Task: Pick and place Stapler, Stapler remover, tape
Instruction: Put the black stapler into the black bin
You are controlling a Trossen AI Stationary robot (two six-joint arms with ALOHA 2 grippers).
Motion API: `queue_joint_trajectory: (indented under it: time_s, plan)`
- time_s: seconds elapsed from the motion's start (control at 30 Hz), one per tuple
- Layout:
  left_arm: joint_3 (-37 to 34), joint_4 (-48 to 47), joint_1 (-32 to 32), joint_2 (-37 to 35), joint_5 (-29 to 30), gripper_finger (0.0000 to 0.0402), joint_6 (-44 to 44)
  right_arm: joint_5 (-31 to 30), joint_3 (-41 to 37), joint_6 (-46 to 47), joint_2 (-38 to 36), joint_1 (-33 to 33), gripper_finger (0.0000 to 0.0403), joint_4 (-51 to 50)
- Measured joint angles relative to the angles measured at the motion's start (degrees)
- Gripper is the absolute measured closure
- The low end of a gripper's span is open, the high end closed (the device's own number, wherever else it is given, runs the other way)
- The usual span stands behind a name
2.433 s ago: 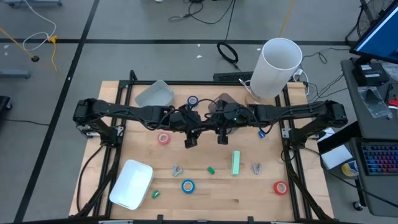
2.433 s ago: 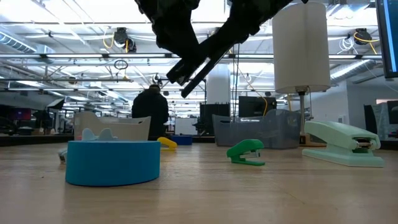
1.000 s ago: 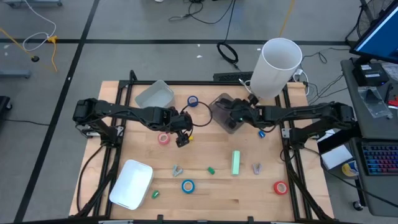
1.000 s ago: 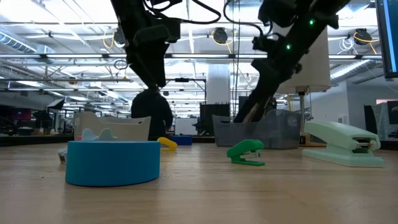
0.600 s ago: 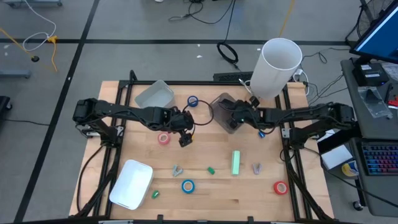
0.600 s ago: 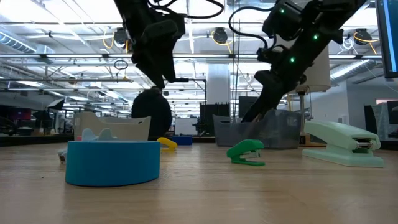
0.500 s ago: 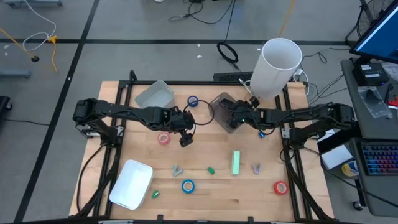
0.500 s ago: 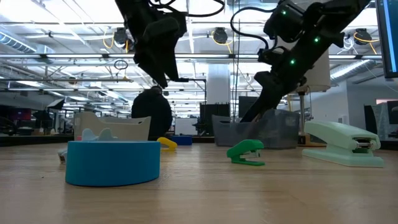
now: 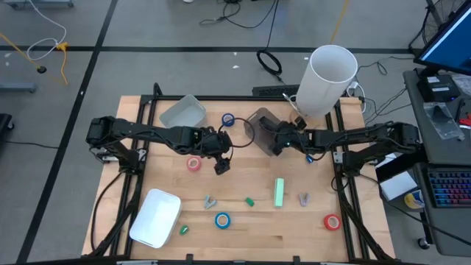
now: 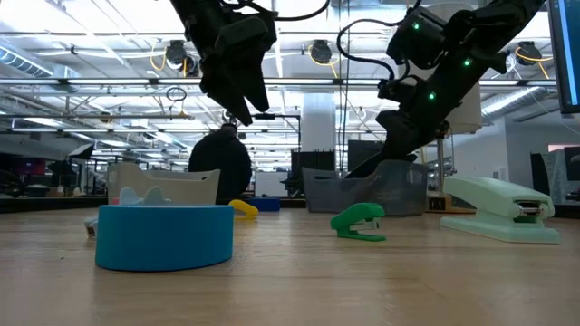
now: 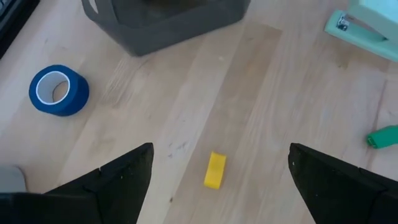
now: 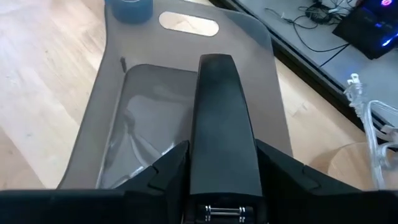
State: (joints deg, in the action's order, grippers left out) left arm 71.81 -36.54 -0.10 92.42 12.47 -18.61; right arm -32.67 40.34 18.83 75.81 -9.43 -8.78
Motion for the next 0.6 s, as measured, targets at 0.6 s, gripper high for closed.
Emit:
queue_joint_trajectory:
  time_s: [0.6]
  plan:
    - [0.0, 0.2, 0.0, 0.0, -0.6, 0.0036, -0.1, -0.1, 0.0, -1.9, -1.1, 0.0, 0.0206, -0.5]
